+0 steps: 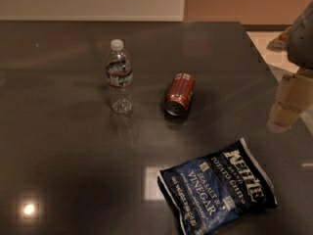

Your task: Pick coke can

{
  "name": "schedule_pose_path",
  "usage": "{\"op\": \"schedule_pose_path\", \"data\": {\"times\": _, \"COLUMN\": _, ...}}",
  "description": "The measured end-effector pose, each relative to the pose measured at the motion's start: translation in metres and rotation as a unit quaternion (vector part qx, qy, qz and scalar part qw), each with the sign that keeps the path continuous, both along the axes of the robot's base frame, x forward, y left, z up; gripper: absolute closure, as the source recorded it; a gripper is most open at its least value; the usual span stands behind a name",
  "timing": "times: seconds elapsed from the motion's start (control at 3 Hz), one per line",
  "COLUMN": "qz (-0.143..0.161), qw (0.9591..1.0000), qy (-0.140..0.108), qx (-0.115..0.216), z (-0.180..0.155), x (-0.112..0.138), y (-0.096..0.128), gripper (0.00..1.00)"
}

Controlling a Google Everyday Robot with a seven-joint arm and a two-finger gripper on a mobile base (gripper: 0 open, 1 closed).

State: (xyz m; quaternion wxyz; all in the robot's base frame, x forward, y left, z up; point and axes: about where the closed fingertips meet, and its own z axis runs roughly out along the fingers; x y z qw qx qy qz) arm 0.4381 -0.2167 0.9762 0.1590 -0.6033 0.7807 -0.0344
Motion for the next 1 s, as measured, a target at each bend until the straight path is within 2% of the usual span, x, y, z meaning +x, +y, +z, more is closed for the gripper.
{"op": "schedule_pose_path", "data": {"times": 0.33, "qz": 0.000, "qw": 1.0000, "qy": 0.000, "qx": 0.000, "z": 0.000, "x": 0.000, "y": 0.000, "gripper": 0.00}}
{"op": "schedule_pose_path", "data": {"times": 0.67, "qz": 0.027, "qw": 0.9996, "qy": -0.004, "qx": 0.005, "z": -0.005, "x": 0.018, "y": 0.001, "gripper": 0.00}}
{"op": "schedule_pose_path", "data": {"times": 1.0, "qz": 0.077, "qw": 0.9968, "qy": -0.011, "qx": 0.013, "z": -0.014, "x": 0.048, "y": 0.009, "gripper": 0.00}}
